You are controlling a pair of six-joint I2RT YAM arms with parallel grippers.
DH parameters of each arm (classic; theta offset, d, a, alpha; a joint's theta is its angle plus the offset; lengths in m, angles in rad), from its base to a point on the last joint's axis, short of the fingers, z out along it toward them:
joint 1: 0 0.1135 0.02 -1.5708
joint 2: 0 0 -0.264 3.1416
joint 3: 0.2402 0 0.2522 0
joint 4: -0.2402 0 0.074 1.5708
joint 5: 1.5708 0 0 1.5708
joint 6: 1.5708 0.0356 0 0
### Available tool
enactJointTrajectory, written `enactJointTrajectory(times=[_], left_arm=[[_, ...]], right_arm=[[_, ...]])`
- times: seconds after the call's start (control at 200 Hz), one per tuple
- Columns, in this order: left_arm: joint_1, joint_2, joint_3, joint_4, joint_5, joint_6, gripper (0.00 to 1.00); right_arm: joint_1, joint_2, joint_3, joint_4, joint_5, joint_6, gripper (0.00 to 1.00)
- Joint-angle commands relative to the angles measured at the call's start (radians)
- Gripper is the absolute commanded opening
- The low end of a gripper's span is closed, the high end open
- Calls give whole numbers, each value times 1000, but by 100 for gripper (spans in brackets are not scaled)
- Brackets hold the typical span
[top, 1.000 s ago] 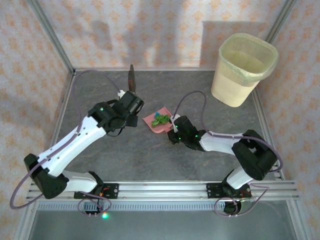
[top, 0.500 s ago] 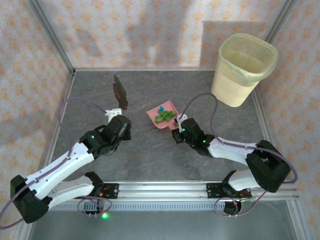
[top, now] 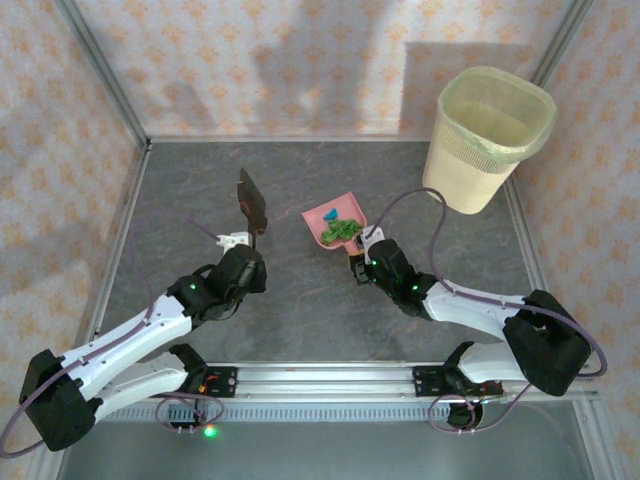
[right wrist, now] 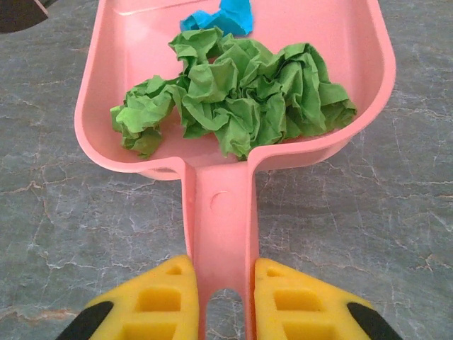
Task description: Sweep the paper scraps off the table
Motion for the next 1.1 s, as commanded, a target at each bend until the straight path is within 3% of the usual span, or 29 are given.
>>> enactJointTrajectory(times=[0.0, 0.185, 0.37, 0.741, 0.861, 1.096], left_arm=[[7, -33, -24, 92, 21, -35, 0], [7, -83, -47, 76, 0, -84, 0], [7, -144, -41, 25, -37, -114, 0], [7, -202, -52, -13, -30, -167, 0], [8, -206, -49, -23, -15, -171, 0], [7, -240, -49, -41, -22, -174, 0]], right_arm=[[-5, -16, 14, 3, 46, 11, 0], [-5, -44, 190, -254, 102, 69, 0], [-5, -61, 451, -629, 166, 164, 0], [-11, -49, 948, -1075, 354, 233, 0], [-109, -3, 1120, -1180, 290, 271, 0], [-418, 140, 1396, -1275, 26, 340, 0]])
